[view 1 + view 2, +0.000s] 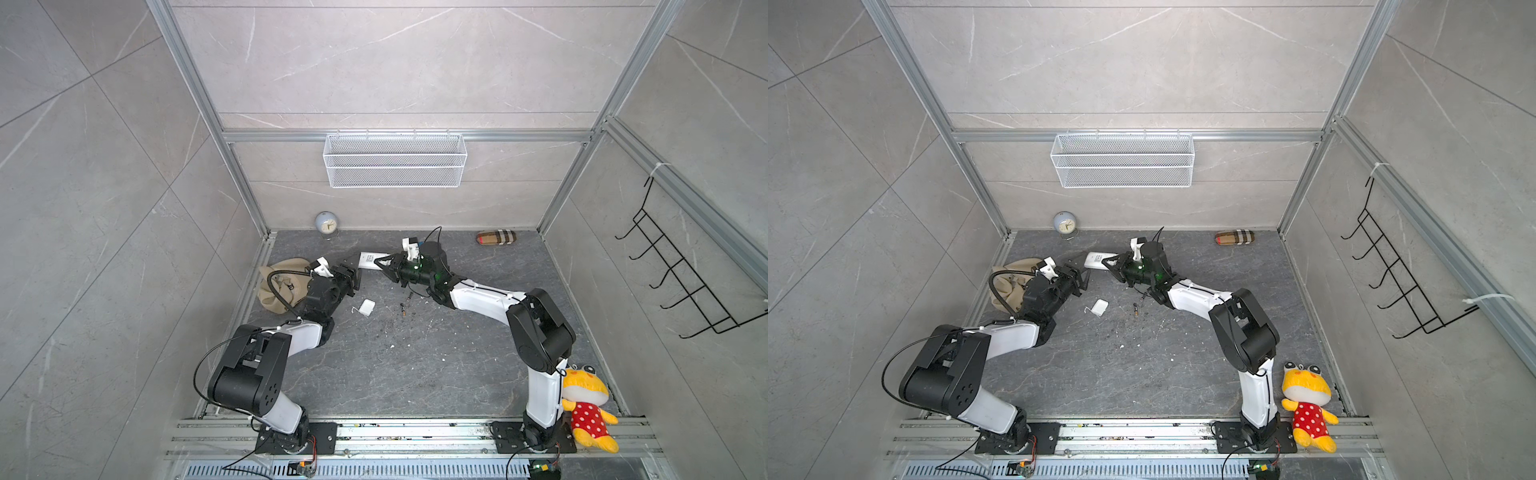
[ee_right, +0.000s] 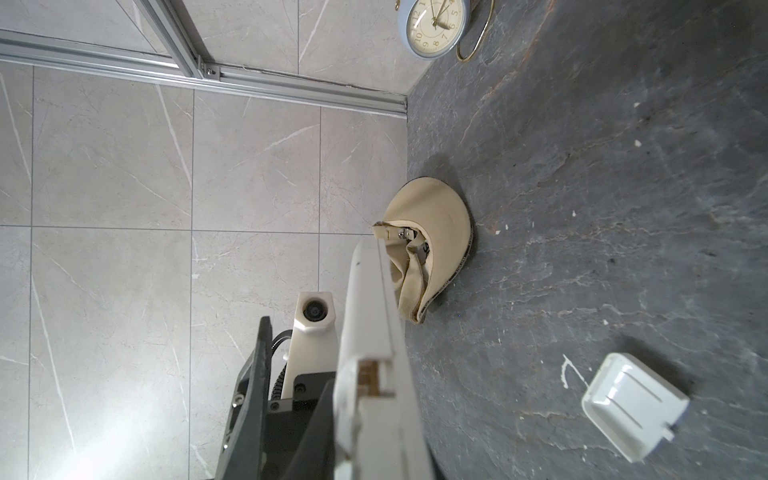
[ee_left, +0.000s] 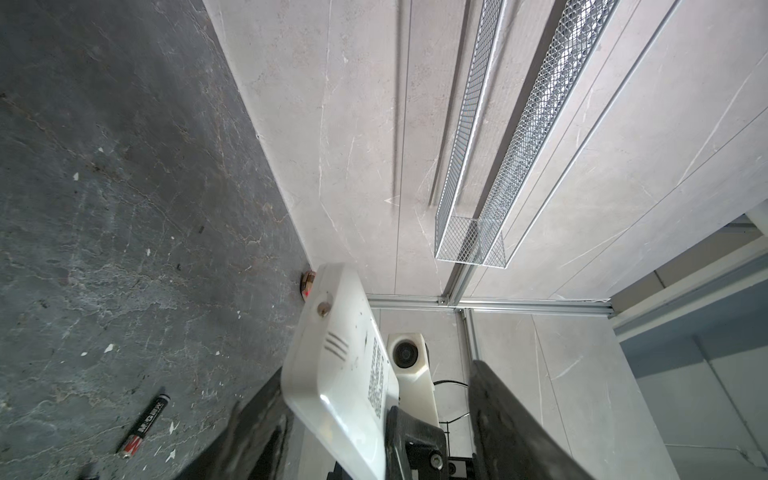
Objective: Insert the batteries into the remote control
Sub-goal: 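Hold the opened remote between both grippers above the table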
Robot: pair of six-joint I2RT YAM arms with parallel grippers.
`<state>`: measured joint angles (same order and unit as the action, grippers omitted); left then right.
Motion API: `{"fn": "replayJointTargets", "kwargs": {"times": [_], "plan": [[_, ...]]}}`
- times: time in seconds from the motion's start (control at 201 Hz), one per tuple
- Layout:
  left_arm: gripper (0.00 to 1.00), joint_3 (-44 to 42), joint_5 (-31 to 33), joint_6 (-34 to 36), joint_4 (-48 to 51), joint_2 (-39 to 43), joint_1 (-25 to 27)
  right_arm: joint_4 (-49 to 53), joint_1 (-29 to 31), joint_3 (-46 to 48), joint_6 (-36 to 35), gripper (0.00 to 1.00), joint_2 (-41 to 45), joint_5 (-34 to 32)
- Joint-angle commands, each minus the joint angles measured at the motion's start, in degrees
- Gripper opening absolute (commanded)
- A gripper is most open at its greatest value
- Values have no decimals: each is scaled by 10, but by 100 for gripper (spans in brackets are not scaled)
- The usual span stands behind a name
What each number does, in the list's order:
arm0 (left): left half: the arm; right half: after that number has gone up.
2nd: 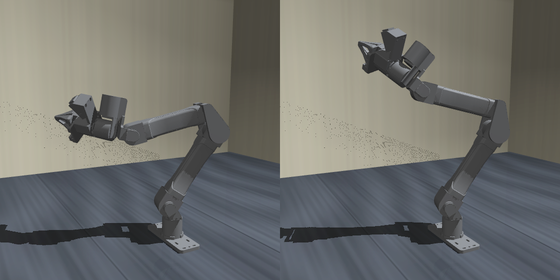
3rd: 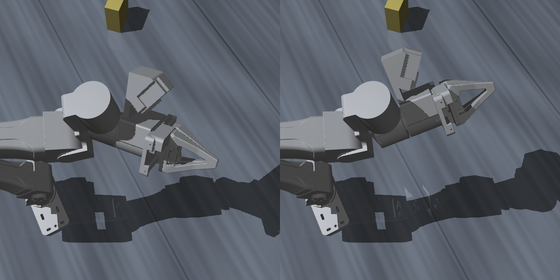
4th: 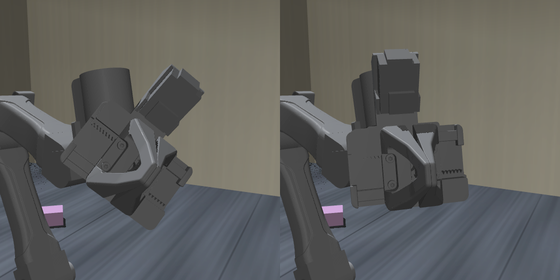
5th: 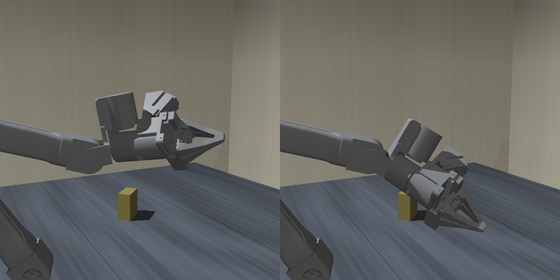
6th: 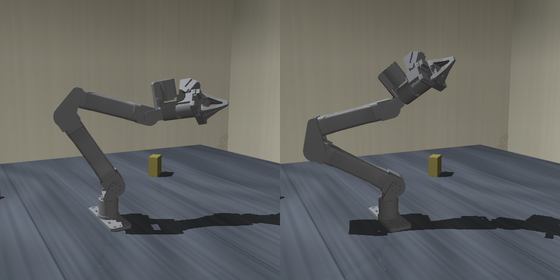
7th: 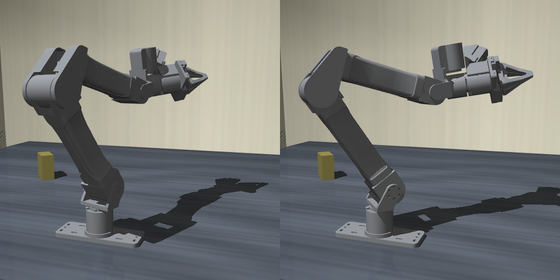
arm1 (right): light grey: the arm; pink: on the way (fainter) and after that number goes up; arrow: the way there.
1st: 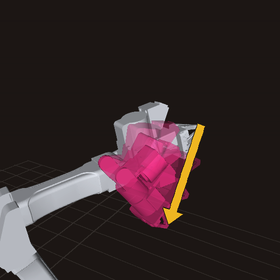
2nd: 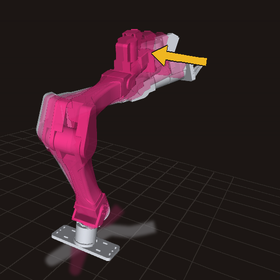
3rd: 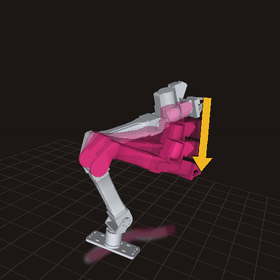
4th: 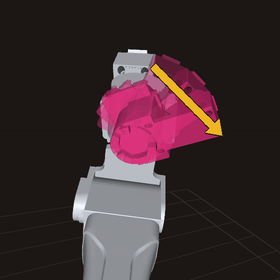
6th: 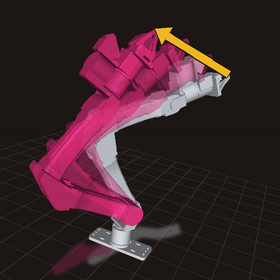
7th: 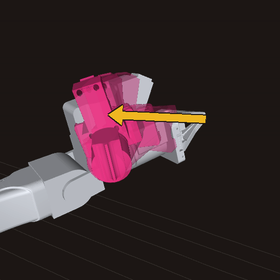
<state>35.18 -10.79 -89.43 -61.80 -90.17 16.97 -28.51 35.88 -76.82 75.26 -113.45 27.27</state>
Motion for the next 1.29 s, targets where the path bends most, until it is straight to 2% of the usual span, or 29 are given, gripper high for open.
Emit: {"fn": "replayJointTargets", "kwargs": {"times": [0.0, 0.378, 0.667, 0.822, 1.29], "plan": [[66, 34, -13, -6, -64, -13, -3, -3, 8, -4, 5, 14, 10, 10], [60, 45, -1, -4, -65, -24, -2, -45, 17, -1, 25, 14, -3, 8], [41, 46, 8, -12, -84, -37, -1, -55, 18, 2, 28, 14, -12, 11], [38, 49, 7, -12, -81, -39, -1, -52, 18, 0, 25, 14, -13, 15], [14, 43, 9, -15, -93, -46, -1, -32, 20, 0, 16, 14, -17, 29]]}}
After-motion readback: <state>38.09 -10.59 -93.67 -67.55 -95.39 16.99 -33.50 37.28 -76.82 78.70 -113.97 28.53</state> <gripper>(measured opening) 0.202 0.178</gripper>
